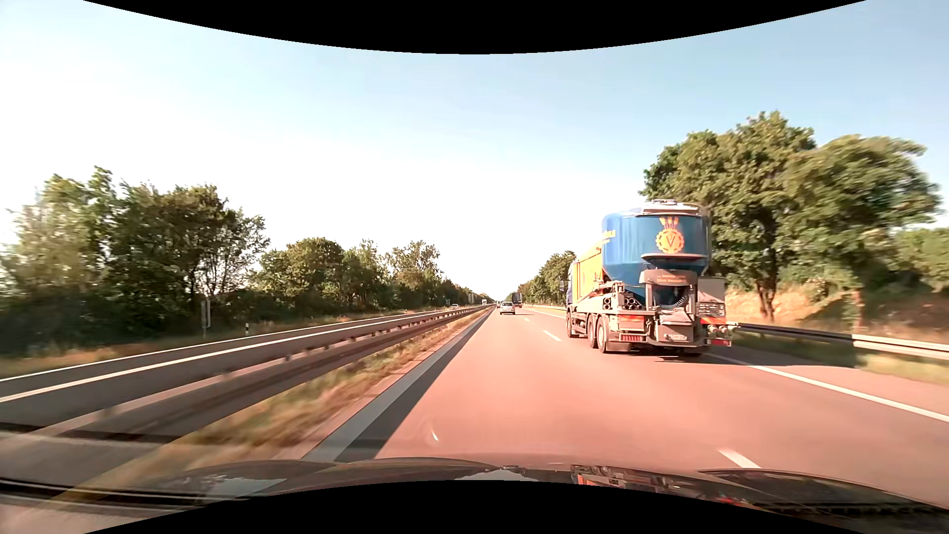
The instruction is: Follow the waypoints while adhering to traffic rules and regulations
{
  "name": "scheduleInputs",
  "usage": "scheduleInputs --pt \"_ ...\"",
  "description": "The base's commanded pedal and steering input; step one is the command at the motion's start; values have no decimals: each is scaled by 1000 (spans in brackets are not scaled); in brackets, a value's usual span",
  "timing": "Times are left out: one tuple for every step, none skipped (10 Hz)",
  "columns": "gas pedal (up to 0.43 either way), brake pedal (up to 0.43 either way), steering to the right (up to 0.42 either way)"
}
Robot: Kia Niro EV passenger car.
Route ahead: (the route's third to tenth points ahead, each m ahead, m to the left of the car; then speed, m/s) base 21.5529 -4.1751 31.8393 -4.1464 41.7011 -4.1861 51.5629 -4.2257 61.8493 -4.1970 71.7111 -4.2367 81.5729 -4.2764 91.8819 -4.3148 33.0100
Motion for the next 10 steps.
scheduleInputs --pt "429 6 -2" --pt "421 6 -2" --pt "409 6 -1" --pt "398 6 -1" --pt "398 6 -2" --pt "398 6 -2" --pt "398 6 -2" --pt "398 6 -2" --pt "398 6 -3" --pt "398 6 -3"
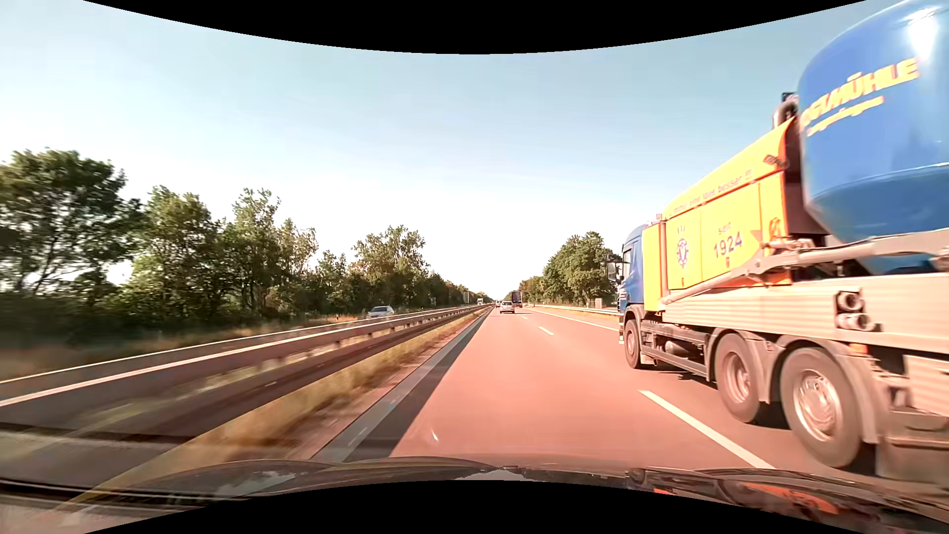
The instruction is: Follow the waypoints while adhering to traffic rules and regulations
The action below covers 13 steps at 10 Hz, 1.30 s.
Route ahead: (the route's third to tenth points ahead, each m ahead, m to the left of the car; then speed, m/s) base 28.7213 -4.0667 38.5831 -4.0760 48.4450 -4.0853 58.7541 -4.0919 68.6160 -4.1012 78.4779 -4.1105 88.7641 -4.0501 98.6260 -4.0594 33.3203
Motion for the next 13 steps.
scheduleInputs --pt "390 6 -3" --pt "390 6 -3" --pt "390 6 -3" --pt "390 6 -3" --pt "390 6 -3" --pt "390 6 -3" --pt "390 6 -3" --pt "390 6 -3" --pt "390 6 -1" --pt "390 6 0" --pt "398 6 0" --pt "409 6 1" --pt "429 6 0"
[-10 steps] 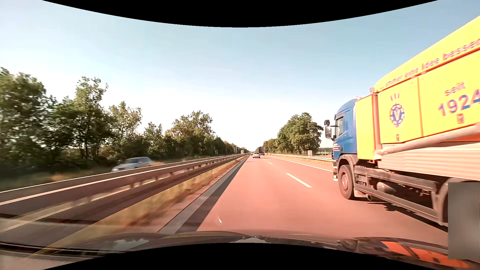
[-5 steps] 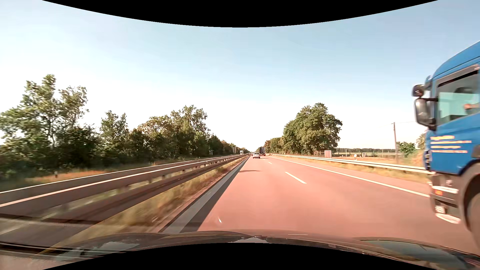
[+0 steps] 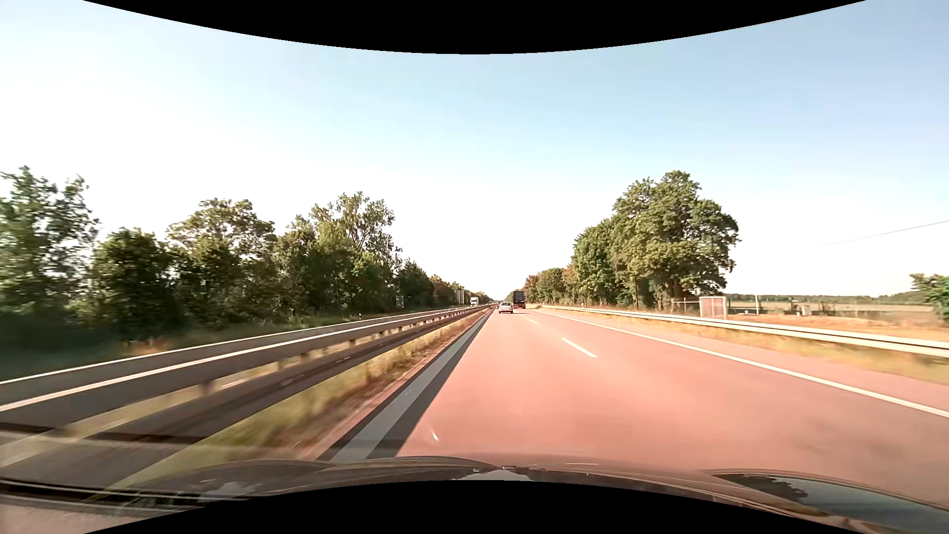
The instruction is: Follow the waypoints while adhering to traffic rules and regulations
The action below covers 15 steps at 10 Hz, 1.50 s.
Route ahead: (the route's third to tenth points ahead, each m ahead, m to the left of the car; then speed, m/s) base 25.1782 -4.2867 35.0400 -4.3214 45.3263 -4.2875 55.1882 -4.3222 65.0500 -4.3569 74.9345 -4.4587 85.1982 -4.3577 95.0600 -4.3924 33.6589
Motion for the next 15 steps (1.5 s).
scheduleInputs --pt "429 6 1" --pt "441 6 1" --pt "441 6 0" --pt "441 6 1" --pt "449 6 1" --pt "449 6 1" --pt "449 6 1" --pt "449 6 0" --pt "461 6 0" --pt "469 6 0" --pt "480 6 -1" --pt "480 6 -2" --pt "488 6 -2" --pt "488 6 -2" --pt "488 6 -3"
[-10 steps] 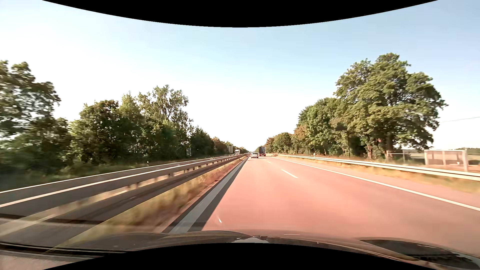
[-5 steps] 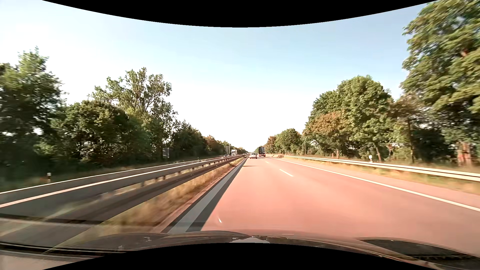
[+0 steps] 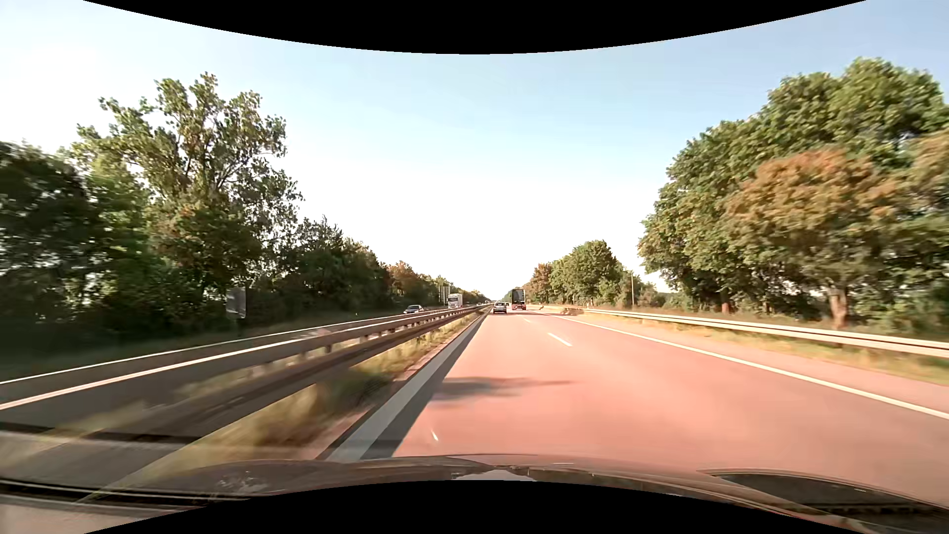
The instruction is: Follow the waypoints while adhering to traffic rules and regulations
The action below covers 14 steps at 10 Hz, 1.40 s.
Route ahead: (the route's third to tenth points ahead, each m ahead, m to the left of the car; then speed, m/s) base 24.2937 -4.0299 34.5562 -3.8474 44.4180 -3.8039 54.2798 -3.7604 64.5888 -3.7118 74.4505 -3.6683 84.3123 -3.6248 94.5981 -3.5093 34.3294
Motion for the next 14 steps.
scheduleInputs --pt "488 6 -3" --pt "488 6 -3" --pt "488 6 -4" --pt "488 6 -3" --pt "488 6 -3" --pt "488 6 -3" --pt "488 6 -3" --pt "488 6 -3" --pt "488 6 -4" --pt "488 6 -3" --pt "488 6 -3" --pt "488 6 -2" --pt "488 6 -2" --pt "488 6 -1"
